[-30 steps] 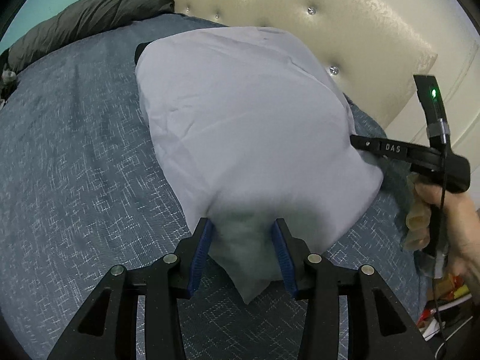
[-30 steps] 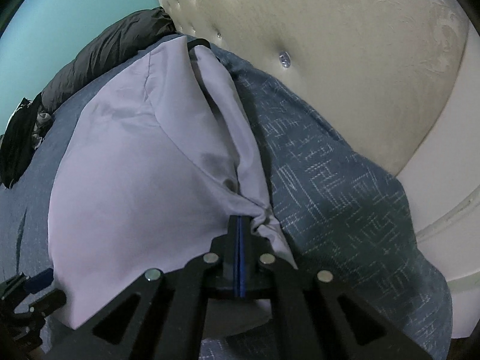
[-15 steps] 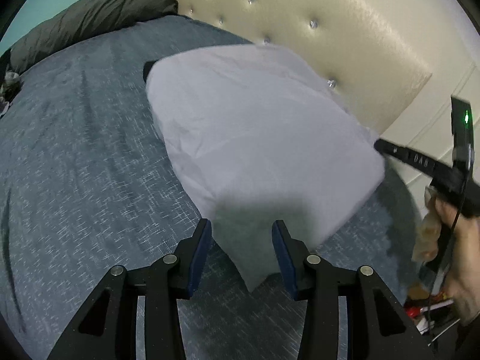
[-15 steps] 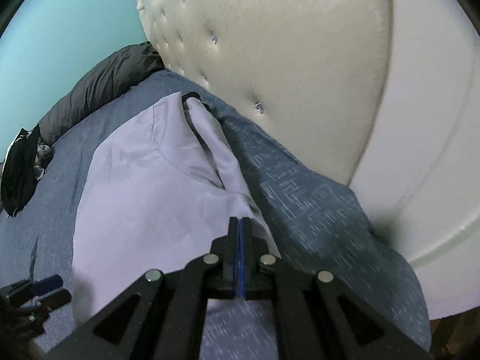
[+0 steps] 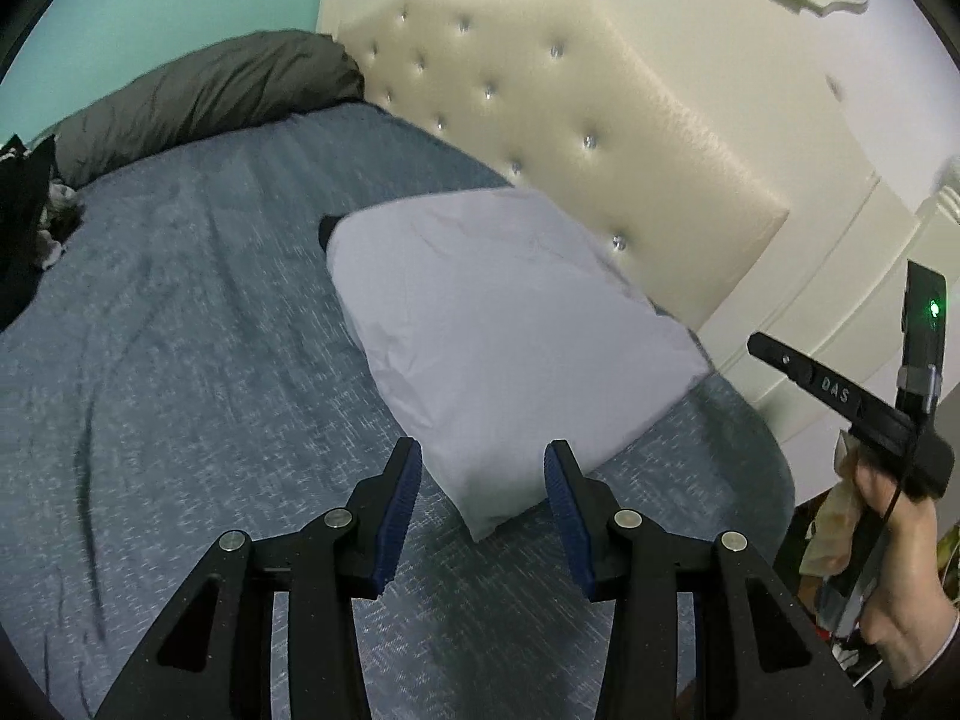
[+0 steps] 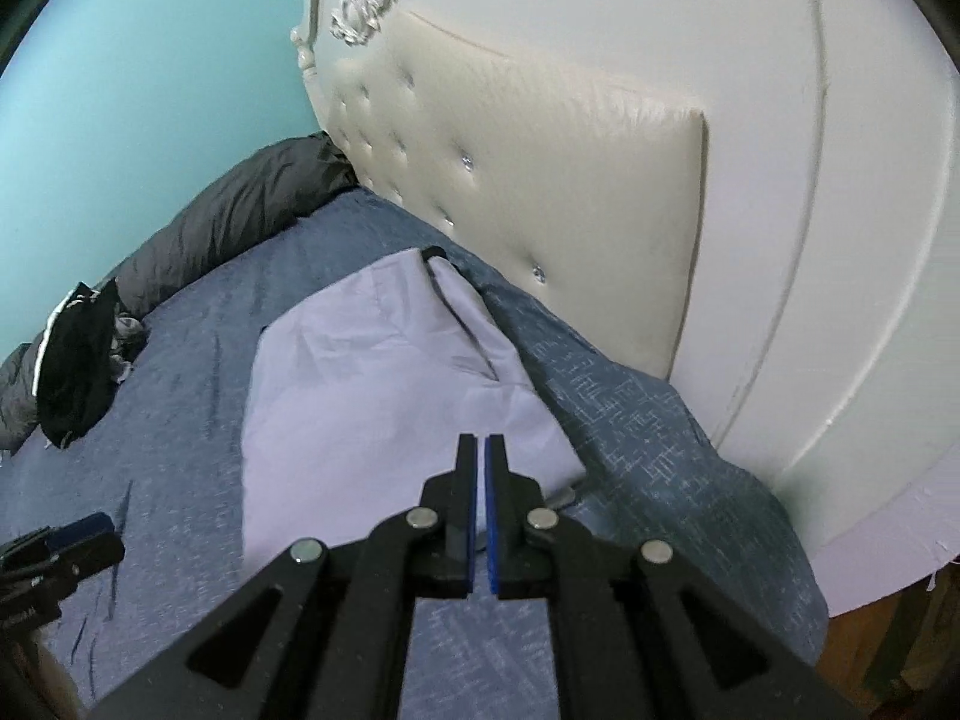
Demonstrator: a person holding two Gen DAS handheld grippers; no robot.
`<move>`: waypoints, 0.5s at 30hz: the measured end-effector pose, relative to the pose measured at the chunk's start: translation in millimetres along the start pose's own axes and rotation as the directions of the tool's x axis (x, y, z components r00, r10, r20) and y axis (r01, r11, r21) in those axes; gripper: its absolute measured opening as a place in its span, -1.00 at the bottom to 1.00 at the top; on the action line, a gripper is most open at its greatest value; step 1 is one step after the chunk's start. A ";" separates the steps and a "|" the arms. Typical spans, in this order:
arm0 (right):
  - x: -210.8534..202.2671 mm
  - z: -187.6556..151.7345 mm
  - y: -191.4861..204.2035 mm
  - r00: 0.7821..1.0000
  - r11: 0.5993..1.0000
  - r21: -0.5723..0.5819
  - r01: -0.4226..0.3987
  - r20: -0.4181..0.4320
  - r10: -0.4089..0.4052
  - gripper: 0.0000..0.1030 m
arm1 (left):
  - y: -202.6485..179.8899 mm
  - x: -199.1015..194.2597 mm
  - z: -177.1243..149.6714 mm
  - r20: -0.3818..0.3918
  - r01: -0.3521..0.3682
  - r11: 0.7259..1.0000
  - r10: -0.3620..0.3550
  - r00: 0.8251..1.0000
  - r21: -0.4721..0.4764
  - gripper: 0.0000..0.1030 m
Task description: Fold clothes
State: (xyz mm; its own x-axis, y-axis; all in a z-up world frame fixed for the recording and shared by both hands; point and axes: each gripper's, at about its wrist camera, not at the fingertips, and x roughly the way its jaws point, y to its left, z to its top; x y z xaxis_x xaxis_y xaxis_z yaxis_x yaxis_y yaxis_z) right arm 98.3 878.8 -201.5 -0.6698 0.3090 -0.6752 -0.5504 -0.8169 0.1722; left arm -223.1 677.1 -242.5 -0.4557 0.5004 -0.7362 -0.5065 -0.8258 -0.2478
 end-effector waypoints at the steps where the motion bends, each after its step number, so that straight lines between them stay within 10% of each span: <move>1: -5.1 -0.5 2.3 1.000 1.000 0.000 -0.005 0.003 0.005 -0.97 | -1.8 -6.3 -0.1 0.008 0.000 1.000 0.000 1.000 0.003 -0.08; 15: -84.0 -8.8 27.1 0.998 1.000 0.000 -0.002 0.057 0.002 -0.60 | -22.9 -78.8 -0.4 0.106 -0.032 0.998 0.026 0.994 0.062 0.24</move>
State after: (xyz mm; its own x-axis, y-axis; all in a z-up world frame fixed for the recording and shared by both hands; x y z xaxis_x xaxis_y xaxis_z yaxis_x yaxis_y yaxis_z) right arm 144.0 826.4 -146.4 -0.6984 0.3350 -0.6325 -0.5493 -0.8174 0.1737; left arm -175.3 656.4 -179.0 -0.5436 0.5038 -0.6714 -0.5358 -0.8240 -0.1845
